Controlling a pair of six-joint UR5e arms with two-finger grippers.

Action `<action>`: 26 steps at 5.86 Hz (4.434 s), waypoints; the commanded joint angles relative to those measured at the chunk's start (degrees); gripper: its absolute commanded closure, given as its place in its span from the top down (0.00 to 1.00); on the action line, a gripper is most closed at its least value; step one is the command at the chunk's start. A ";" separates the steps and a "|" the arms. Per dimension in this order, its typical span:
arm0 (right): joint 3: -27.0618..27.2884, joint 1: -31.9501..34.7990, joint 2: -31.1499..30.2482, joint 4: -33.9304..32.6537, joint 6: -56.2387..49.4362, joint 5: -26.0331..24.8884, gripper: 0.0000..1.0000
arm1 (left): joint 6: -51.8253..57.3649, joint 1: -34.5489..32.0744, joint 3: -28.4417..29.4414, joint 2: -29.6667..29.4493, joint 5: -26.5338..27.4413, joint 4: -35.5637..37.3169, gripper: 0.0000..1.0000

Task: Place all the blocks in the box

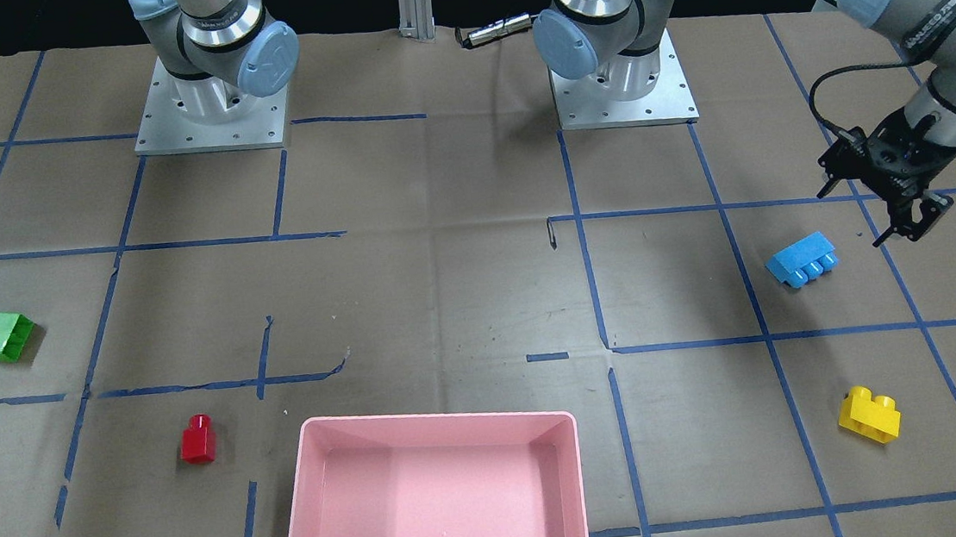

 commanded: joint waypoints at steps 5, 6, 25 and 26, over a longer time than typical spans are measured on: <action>10.72 -5.69 5.23 -15.54 1.27 0.07 0.99 | 4.66 0.90 -9.41 -8.40 0.06 16.99 0.98; 10.72 -5.70 6.36 -15.54 0.92 -0.02 0.99 | 5.37 1.78 -9.51 -9.01 -0.03 17.09 0.98; -44.91 47.39 32.65 -4.65 6.97 21.87 0.08 | -52.06 -10.48 32.83 -11.03 -6.89 -24.40 0.23; -44.83 47.39 32.48 -1.25 6.89 18.81 0.67 | -64.11 -13.65 34.85 -12.60 -6.45 -24.40 0.23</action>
